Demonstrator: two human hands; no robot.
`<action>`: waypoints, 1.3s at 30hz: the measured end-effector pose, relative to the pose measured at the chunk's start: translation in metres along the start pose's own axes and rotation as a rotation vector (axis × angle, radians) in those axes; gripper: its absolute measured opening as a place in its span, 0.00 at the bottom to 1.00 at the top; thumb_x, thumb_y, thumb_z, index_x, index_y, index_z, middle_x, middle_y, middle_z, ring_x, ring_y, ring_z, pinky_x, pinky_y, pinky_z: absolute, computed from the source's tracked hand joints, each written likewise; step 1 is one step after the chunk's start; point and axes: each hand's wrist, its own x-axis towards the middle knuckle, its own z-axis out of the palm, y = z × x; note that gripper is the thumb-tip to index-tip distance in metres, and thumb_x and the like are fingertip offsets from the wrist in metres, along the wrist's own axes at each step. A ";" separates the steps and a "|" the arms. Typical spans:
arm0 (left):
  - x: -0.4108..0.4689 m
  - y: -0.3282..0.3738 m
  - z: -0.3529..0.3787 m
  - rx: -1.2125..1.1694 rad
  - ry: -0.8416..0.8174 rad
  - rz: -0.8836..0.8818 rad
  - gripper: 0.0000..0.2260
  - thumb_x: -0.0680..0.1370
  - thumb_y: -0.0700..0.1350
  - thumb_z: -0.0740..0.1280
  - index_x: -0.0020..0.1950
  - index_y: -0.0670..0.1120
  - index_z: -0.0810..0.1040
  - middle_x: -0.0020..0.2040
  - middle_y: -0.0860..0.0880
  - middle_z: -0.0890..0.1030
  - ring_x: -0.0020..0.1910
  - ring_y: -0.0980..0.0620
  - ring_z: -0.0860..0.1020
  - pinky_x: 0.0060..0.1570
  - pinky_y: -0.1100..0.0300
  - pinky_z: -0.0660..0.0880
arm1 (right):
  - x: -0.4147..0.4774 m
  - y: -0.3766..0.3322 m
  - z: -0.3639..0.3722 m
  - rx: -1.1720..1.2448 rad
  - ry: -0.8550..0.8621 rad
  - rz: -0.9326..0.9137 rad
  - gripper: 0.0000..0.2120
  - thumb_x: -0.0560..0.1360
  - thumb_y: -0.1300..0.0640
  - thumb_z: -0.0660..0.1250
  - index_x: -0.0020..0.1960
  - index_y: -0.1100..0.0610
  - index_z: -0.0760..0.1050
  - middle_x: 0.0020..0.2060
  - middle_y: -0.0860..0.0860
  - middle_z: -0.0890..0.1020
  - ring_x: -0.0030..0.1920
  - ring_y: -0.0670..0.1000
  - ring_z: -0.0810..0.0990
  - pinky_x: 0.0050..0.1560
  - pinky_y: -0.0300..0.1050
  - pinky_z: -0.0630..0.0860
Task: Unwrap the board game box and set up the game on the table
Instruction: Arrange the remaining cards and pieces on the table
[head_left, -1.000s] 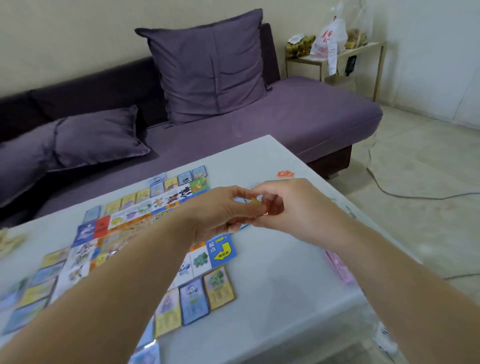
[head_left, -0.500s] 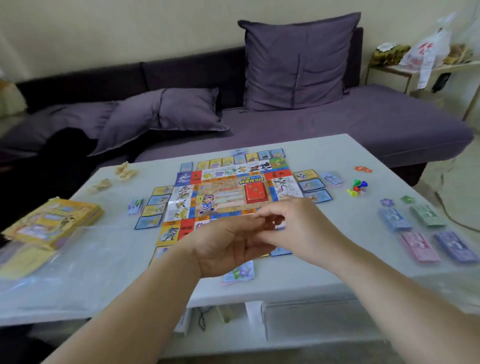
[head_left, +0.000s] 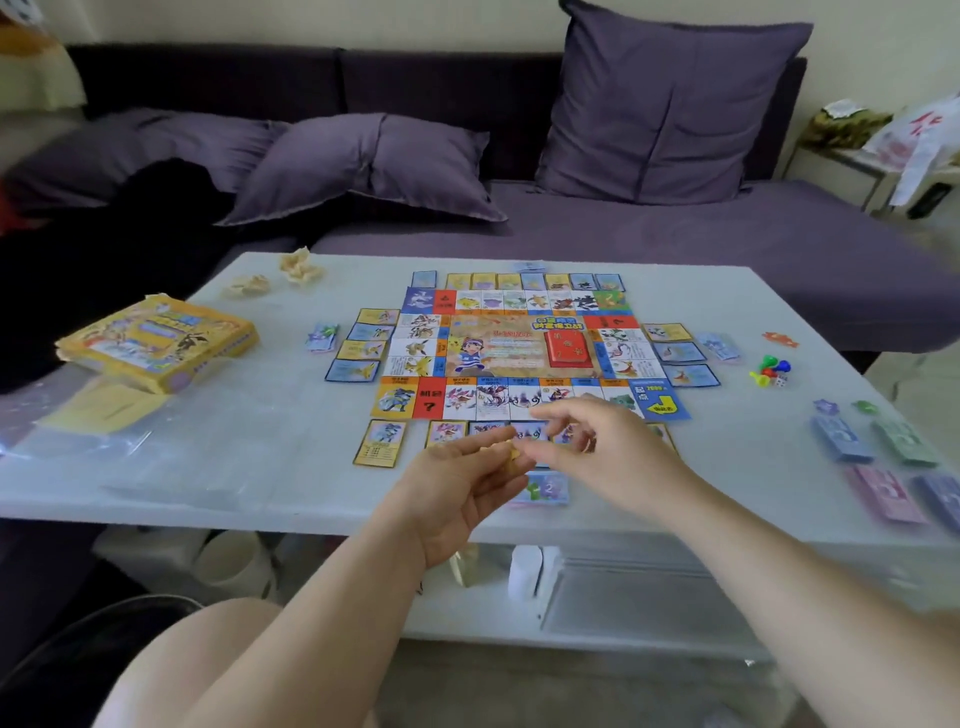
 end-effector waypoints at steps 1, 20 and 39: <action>0.001 0.001 -0.003 0.011 0.014 -0.006 0.08 0.79 0.34 0.61 0.54 0.39 0.77 0.41 0.44 0.84 0.35 0.54 0.83 0.39 0.63 0.81 | 0.002 -0.001 0.000 0.064 -0.017 0.049 0.08 0.72 0.48 0.70 0.51 0.42 0.76 0.43 0.42 0.78 0.39 0.40 0.74 0.43 0.31 0.71; 0.028 0.012 -0.018 -0.158 0.130 -0.068 0.08 0.82 0.41 0.59 0.48 0.39 0.75 0.39 0.43 0.81 0.38 0.50 0.81 0.39 0.60 0.80 | 0.042 0.002 0.022 0.461 0.061 0.414 0.03 0.74 0.58 0.69 0.41 0.53 0.79 0.33 0.46 0.79 0.33 0.44 0.73 0.37 0.37 0.68; 0.032 0.004 -0.005 -0.040 0.087 0.000 0.06 0.79 0.33 0.61 0.49 0.40 0.76 0.37 0.45 0.82 0.33 0.54 0.82 0.37 0.64 0.81 | 0.029 0.003 0.006 0.056 -0.019 0.129 0.05 0.75 0.49 0.67 0.48 0.48 0.81 0.40 0.39 0.81 0.42 0.36 0.77 0.43 0.30 0.70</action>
